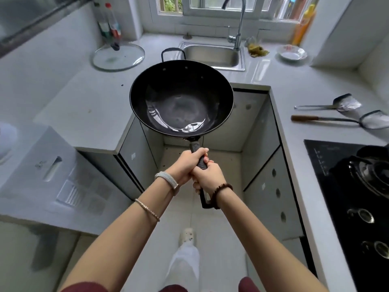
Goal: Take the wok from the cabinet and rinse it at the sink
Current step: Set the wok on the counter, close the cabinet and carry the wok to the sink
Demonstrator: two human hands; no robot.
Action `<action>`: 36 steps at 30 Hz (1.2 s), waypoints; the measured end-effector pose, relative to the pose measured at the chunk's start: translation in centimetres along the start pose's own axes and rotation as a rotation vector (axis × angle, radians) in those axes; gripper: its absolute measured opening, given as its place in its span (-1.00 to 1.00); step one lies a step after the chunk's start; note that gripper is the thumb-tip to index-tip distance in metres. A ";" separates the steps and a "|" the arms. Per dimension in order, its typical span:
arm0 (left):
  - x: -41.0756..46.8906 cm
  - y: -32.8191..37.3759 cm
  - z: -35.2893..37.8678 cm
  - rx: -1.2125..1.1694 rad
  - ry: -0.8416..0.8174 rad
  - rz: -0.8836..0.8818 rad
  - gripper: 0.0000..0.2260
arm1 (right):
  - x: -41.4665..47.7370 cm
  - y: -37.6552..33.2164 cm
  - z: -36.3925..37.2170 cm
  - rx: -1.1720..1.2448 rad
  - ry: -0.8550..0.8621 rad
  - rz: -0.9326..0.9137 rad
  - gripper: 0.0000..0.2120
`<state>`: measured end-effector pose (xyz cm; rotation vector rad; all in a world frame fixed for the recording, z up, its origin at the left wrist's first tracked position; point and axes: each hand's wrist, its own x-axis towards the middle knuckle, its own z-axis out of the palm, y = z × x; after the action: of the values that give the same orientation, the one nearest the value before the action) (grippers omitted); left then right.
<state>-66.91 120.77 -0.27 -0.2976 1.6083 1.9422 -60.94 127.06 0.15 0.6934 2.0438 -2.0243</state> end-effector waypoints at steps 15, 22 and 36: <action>15.6 12.6 -1.2 0.030 0.012 0.035 -0.73 | 16.6 -10.4 1.6 0.016 0.005 -0.063 -0.82; 23.1 16.4 0.6 0.027 0.078 0.026 -0.73 | 24.2 -13.8 -0.6 -0.003 -0.033 -0.051 -0.83; 36.2 23.7 4.0 -0.027 0.216 0.029 -0.73 | 39.0 -20.5 -4.6 -0.121 -0.145 -0.045 -0.82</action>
<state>-108.56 133.14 1.18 -0.5128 1.7299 2.0117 -103.33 140.02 1.46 0.4680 2.0944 -1.8944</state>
